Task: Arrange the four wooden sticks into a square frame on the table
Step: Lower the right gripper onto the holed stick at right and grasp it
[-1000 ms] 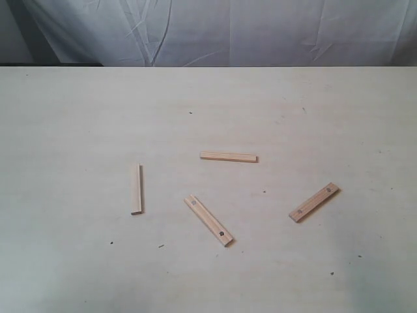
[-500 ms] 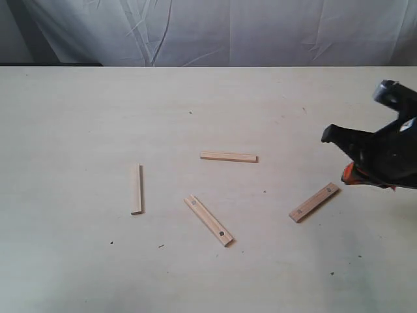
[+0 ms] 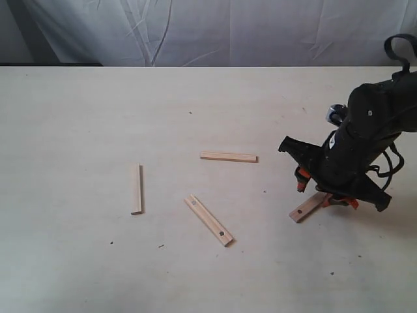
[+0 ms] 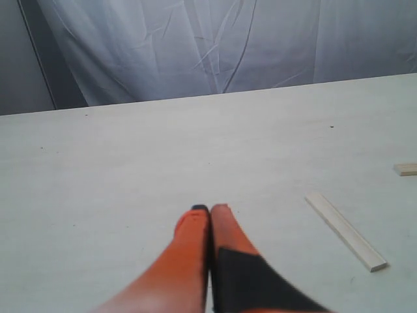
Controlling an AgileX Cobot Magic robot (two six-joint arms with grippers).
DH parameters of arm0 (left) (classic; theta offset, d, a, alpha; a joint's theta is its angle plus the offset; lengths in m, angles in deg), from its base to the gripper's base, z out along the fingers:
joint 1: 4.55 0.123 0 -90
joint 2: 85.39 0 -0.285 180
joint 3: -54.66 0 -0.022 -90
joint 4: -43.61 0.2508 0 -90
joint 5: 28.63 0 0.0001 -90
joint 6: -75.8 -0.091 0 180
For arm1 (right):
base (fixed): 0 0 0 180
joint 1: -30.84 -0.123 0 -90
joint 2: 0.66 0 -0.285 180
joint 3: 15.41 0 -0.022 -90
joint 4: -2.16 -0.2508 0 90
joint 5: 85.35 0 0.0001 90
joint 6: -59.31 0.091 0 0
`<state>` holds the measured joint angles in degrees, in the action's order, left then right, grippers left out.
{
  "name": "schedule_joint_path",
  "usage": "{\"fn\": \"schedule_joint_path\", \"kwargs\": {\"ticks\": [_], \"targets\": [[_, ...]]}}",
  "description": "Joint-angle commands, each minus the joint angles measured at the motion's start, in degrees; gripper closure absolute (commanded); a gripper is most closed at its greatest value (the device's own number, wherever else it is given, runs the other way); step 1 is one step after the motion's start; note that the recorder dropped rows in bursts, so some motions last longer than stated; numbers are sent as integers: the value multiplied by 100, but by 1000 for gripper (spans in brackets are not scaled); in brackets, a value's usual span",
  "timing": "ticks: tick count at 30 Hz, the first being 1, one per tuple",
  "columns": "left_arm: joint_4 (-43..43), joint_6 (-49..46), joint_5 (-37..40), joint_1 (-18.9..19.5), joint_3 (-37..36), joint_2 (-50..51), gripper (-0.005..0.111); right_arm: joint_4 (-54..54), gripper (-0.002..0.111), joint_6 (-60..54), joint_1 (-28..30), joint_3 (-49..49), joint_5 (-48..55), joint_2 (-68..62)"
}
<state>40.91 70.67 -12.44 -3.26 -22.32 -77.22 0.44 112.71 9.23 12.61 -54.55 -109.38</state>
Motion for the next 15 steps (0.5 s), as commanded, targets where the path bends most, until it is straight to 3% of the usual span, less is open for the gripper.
{"fn": "schedule_joint_path", "kwargs": {"ticks": [1,11,13,15], "targets": [[42,-4,-36,27,-24,-38,107,467,63,568,-13,-22,35,-101],[126,-4,-47,27,-24,-38,107,507,64,662,-13,-22,-12,-510],[126,-4,-47,27,-24,-38,107,507,71,662,-13,-22,-12,-527],[126,-4,-47,27,-24,-38,107,507,88,590,-13,-22,26,-550]]}}
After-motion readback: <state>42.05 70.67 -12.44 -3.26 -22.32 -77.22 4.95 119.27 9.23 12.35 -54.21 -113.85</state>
